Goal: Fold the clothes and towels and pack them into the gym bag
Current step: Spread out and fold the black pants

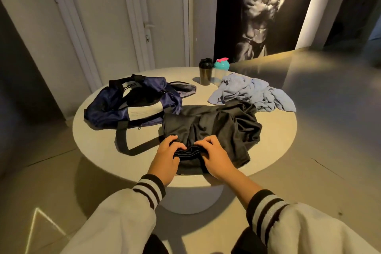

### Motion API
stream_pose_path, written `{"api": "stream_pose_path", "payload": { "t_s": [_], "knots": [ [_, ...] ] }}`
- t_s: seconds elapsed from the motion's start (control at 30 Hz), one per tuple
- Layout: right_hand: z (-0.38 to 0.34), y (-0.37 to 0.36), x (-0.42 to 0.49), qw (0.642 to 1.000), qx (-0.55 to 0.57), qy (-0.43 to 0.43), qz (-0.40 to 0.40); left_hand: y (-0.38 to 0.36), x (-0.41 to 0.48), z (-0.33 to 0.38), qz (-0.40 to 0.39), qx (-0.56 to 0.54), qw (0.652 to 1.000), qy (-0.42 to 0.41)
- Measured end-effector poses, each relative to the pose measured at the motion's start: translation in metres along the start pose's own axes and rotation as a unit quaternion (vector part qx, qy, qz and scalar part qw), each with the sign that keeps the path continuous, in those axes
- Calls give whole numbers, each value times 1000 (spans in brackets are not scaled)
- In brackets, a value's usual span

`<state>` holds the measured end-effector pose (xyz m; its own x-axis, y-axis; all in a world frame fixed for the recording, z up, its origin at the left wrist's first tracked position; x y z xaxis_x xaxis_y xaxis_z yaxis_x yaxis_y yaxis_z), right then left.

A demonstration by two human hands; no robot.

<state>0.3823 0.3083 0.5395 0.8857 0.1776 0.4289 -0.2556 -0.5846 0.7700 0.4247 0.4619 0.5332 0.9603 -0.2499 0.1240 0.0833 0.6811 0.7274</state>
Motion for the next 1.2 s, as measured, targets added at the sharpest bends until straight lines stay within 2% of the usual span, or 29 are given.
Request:
{"api": "stream_pose_path", "payload": {
  "t_s": [0.1,0.2,0.33,0.5,0.7,0.87,0.97,1.07,1.2],
  "knots": [
    [-2,-5,-8,1000,-18,-12,3,2,-10,-1,41,59,997,5],
    [-5,-7,-15,998,-21,-37,42,5,-19,2,87,110,990,2],
    [-16,-8,-29,995,-39,-15,88,5,-26,-5,102,106,989,26],
    [-20,-1,-35,993,-6,14,118,12,-39,-1,147,84,985,-9],
    [-22,-9,-32,995,-48,50,78,4,-35,-5,105,95,990,-20],
    [-24,-13,-30,993,-94,42,60,-7,-34,3,76,132,988,-18],
    [-20,-13,-28,993,-94,23,74,-10,-27,4,80,158,984,18],
    [-10,-13,-25,992,-81,-15,93,-15,-18,16,89,185,979,14],
    [4,-19,-18,997,-41,-47,47,-22,-12,18,82,116,990,22]
  ]
}}
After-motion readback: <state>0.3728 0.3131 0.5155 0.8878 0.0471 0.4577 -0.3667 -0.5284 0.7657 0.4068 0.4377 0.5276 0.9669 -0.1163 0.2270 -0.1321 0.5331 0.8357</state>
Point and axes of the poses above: each hand's wrist, its own x-axis towards the middle knuckle, its own y-axis out of the back of the hand, z = x × y, the point moved 10 cm from there along x, towards the middle knuckle, and after that the axes turned 15 degrees about y, right-handed, at the moved point
